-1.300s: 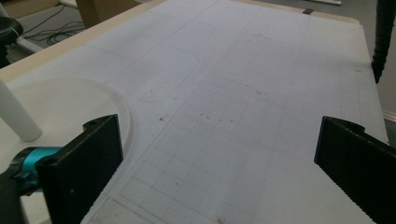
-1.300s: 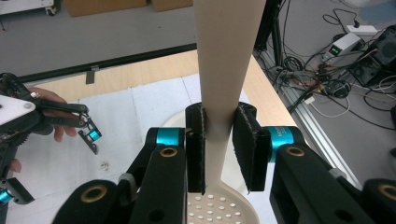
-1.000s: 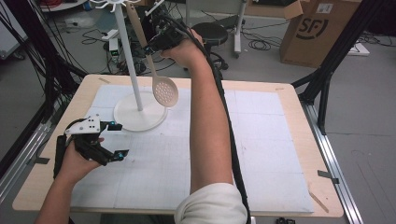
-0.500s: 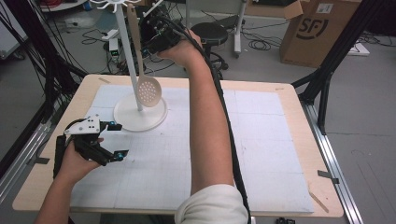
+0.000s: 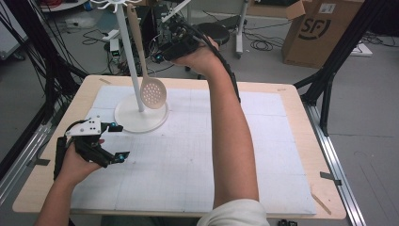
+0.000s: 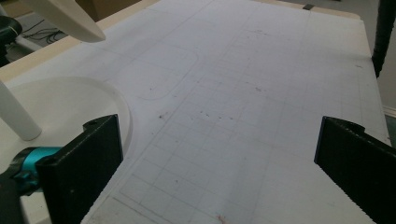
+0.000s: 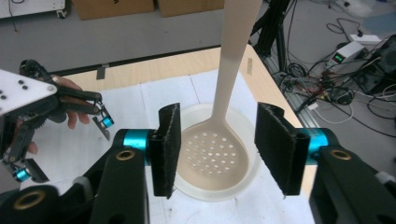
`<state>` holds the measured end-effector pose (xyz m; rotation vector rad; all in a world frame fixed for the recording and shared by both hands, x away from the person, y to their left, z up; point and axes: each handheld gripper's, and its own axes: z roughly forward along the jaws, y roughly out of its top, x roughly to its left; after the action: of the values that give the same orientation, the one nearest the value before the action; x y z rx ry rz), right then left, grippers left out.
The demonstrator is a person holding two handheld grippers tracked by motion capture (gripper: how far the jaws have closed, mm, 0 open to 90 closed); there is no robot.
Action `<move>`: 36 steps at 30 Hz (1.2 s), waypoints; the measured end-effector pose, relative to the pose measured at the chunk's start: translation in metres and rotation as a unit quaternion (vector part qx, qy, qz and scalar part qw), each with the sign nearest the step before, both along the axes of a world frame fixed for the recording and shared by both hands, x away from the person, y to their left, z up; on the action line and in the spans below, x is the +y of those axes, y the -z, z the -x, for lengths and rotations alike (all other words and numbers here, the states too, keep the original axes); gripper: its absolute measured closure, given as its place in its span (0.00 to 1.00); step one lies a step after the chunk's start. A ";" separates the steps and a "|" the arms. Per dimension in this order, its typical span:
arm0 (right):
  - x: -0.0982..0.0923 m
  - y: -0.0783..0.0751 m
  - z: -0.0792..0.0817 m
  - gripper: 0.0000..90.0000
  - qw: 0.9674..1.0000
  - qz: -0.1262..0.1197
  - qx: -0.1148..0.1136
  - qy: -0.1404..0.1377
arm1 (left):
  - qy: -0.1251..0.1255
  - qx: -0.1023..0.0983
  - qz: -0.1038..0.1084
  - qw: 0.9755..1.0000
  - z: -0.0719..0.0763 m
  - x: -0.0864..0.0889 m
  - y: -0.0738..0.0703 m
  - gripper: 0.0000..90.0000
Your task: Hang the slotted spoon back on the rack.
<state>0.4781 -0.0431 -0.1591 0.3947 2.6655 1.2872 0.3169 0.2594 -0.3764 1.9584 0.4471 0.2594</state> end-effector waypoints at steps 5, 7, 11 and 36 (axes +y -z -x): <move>-0.015 0.000 0.010 0.49 1.000 -0.012 -0.007 -0.003 | 0.001 0.001 0.000 1.000 0.000 0.000 0.000 0.02; -0.022 0.002 0.015 0.47 1.000 -0.012 -0.010 -0.001 | 0.001 0.001 -0.001 1.000 0.000 0.000 0.000 0.02; -0.038 0.007 0.025 0.44 1.000 -0.015 -0.019 0.001 | 0.001 0.002 -0.002 1.000 0.000 -0.001 0.000 0.02; -0.119 0.056 0.080 0.32 0.997 -0.061 -0.028 0.022 | 0.004 0.005 0.000 1.000 0.000 -0.001 0.000 0.02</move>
<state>0.3982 -0.1619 -0.2153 0.4231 2.5250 1.4313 0.3166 0.2586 -0.3767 1.9613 0.4469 0.2445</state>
